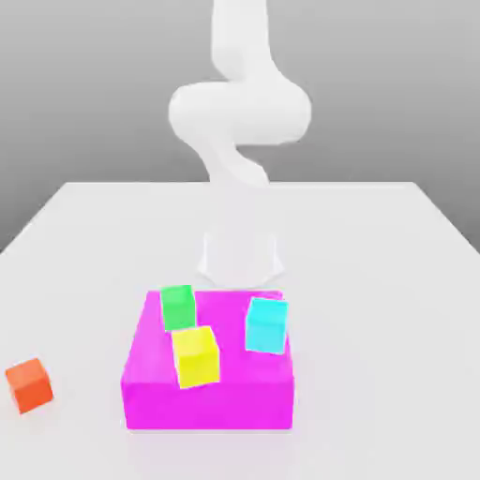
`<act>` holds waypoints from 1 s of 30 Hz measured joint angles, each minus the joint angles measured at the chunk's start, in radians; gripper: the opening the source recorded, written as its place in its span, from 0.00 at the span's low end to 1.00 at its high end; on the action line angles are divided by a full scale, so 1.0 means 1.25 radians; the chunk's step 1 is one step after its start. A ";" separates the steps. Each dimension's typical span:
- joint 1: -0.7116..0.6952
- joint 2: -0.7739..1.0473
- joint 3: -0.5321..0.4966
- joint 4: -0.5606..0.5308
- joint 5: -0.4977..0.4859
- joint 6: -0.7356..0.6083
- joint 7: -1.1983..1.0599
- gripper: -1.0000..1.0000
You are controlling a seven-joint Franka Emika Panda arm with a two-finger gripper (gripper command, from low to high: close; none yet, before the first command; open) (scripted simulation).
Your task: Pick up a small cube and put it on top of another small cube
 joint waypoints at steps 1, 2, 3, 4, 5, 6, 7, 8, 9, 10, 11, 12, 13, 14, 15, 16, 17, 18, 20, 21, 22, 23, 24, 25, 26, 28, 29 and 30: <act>-0.011 0.031 -0.009 -0.006 -0.001 0.013 0.006 0.50; -0.021 0.061 -0.018 -0.011 -0.002 0.026 0.011 0.50; -0.032 0.091 -0.028 -0.017 -0.002 0.038 0.017 0.50; -0.041 0.120 -0.037 -0.022 -0.003 0.050 0.022 0.50; -0.051 0.149 -0.047 -0.028 -0.003 0.063 0.026 0.50; -0.061 0.178 -0.057 -0.033 -0.002 0.075 0.031 0.50; -0.070 0.206 -0.067 -0.039 -0.002 0.087 0.035 0.50; -0.080 0.235 -0.078 -0.044 0.000 0.099 0.039 0.50; -0.089 0.264 -0.089 -0.049 0.001 0.111 0.043 0.50; -0.097 0.293 -0.100 -0.055 0.004 0.123 0.046 0.50; -0.106 0.322 -0.111 -0.060 0.007 0.135 0.049 0.50; -0.115 0.351 -0.122 -0.065 0.010 0.147 0.051 0.50; -0.123 0.379 -0.134 -0.071 0.014 0.159 0.052 0.50; -0.132 0.409 -0.145 -0.076 0.020 0.171 0.053 0.50; -0.141 0.438 -0.156 -0.082 0.026 0.183 0.054 0.50; -0.149 0.467 -0.167 -0.087 0.033 0.195 0.053 0.50; -0.163 0.497 -0.178 -0.092 0.042 0.207 0.052 0.50; -0.180 0.526 -0.186 -0.098 0.051 0.219 0.050 0.50; -0.214 0.586 -0.198 -0.108 0.073 0.242 0.044 0.50; -0.226 0.616 -0.201 -0.113 0.084 0.254 0.041 0.50; -0.237 0.646 -0.204 -0.118 0.096 0.266 0.037 0.50; -0.247 0.676 -0.207 -0.124 0.108 0.277 0.033 0.50; -0.259 0.706 -0.210 -0.129 0.121 0.288 0.029 0.50; -0.270 0.736 -0.215 -0.133 0.135 0.299 0.023 0.50; -0.283 0.766 -0.210 -0.134 0.152 0.315 0.014 0.50; -0.307 0.825 -0.186 -0.125 0.187 0.354 -0.011 0.50; -0.322 0.853 -0.169 -0.119 0.204 0.376 -0.023 0.50; -0.337 0.882 -0.151 -0.113 0.220 0.398 -0.035 0.50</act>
